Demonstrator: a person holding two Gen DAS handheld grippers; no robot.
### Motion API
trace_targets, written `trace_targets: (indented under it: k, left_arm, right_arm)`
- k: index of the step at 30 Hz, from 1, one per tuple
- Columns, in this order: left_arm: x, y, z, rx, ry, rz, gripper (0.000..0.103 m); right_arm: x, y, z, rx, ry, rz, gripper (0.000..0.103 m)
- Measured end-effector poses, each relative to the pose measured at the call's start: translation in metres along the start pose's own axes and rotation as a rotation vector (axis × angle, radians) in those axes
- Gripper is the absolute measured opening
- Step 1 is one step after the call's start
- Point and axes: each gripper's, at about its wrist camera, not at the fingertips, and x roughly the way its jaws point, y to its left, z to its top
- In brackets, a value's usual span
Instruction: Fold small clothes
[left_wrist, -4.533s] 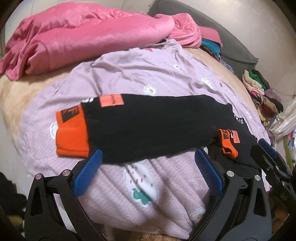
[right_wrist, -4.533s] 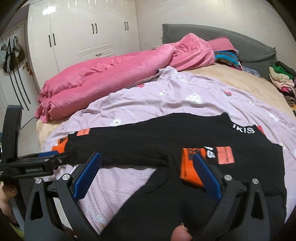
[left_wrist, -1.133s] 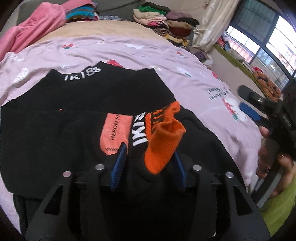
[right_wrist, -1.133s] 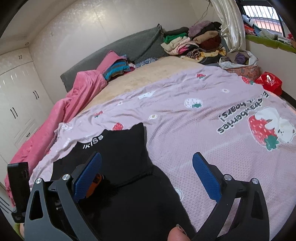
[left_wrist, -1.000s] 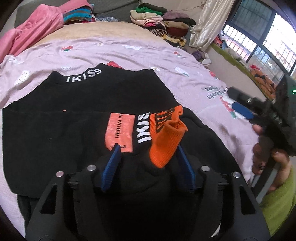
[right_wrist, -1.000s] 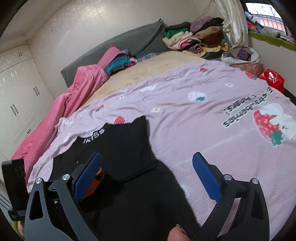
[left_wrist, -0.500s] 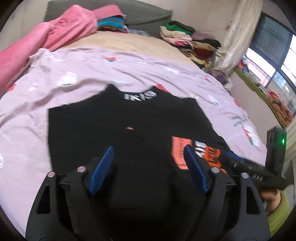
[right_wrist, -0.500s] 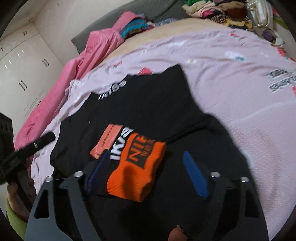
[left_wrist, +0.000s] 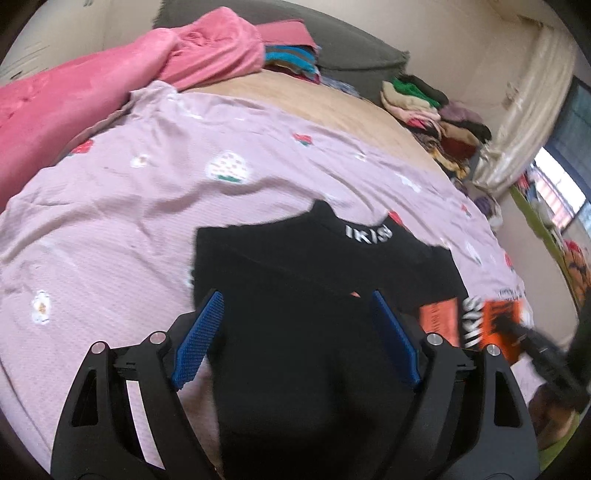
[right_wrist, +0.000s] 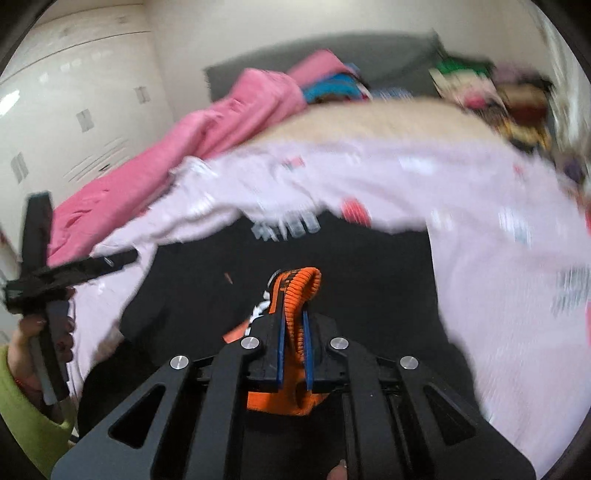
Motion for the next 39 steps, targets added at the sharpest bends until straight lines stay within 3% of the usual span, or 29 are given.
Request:
trace_targets:
  k: [6, 17, 29, 35, 39]
  left_arm:
    - [-0.010, 0.014, 0.007, -0.044, -0.034, 0.009, 0.074]
    - [0.009, -0.008, -0.002, 0.039, 0.010, 0.005, 0.074]
    - [0.031, -0.027, -0.019, 0.110, 0.073, 0.009, 0.074]
    - [0.033, -0.032, -0.022, 0.132, 0.084, 0.013, 0.074]
    - [0.033, -0.033, -0.023, 0.136, 0.086, 0.014, 0.074]
  right_arm:
    - [-0.017, 0.010, 0.041, -0.150, -0.130, -0.016, 0.007]
    - [0.015, -0.019, 0.008, -0.093, -0.035, -0.118, 0.007]
    - [0.030, -0.034, -0.004, -0.046, 0.022, -0.183, 0.008]
    - [0.026, -0.043, -0.007, -0.007, 0.012, -0.217, 0.015]
    - [0.021, -0.046, -0.009, 0.010, 0.009, -0.214, 0.026]
